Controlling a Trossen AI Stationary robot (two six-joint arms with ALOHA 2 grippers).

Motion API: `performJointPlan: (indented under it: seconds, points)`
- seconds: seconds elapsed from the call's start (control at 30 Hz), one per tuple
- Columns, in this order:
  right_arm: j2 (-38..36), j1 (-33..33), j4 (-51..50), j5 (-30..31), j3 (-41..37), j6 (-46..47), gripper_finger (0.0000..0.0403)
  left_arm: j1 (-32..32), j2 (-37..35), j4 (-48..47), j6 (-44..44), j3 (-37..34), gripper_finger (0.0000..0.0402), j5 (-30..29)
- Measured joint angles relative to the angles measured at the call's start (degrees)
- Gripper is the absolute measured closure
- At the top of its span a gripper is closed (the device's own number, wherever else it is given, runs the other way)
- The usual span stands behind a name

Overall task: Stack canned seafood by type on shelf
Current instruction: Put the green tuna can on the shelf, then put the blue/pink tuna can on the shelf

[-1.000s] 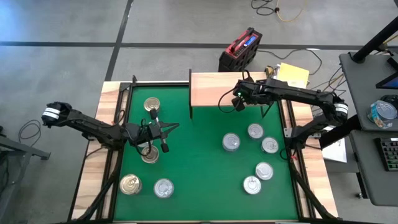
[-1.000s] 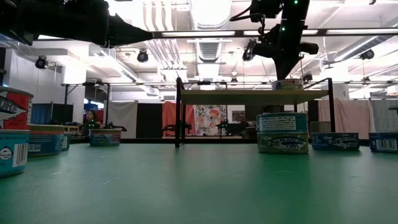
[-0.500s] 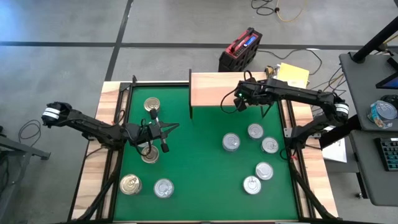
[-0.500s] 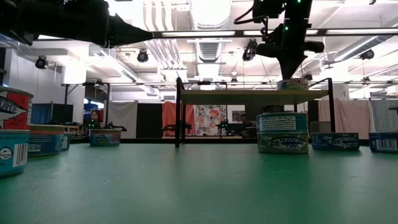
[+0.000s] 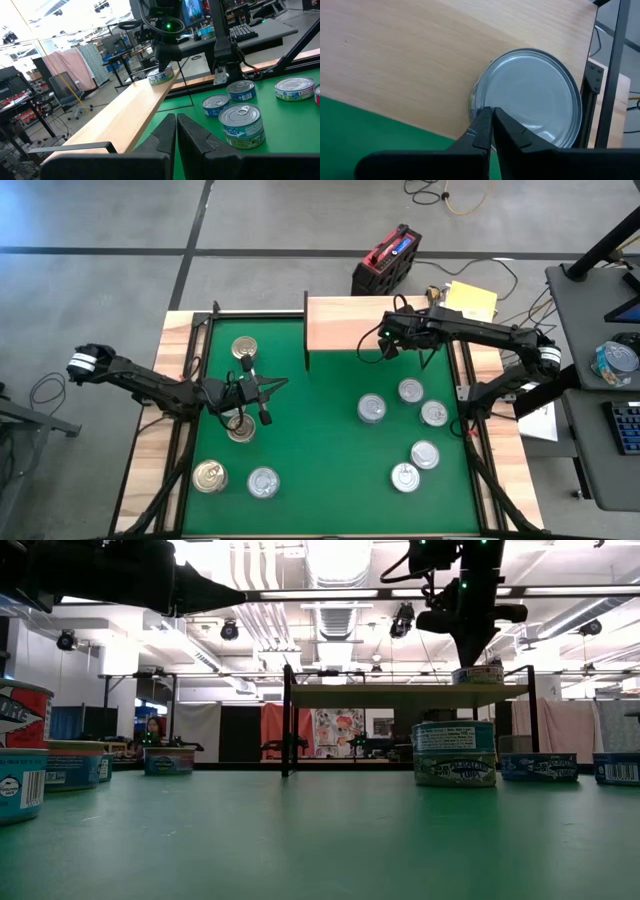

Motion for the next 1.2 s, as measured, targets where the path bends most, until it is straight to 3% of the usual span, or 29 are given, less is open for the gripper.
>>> performJointPlan:
  seconds: [0.87, 1.03, 1.2]
  points:
    - [-4.64, 1.51, 2.59, 2.34, -0.15, -2.39, 0.0394, 0.00, -0.02, 0.00, 0.02, 0.00, 0.0402, 0.00]
    - [-5.20, 1.49, 1.31, 5.14, -0.15, -2.84, 0.0394, 0.00, -0.02, 0.02, 0.00, 0.00, 0.0402, -0.02]
    - [-6.55, 5.11, 6.61, 3.01, -0.09, -8.31, 0.0394, 0.00, -0.02, 0.02, 0.02, 0.00, 0.0402, -0.02]
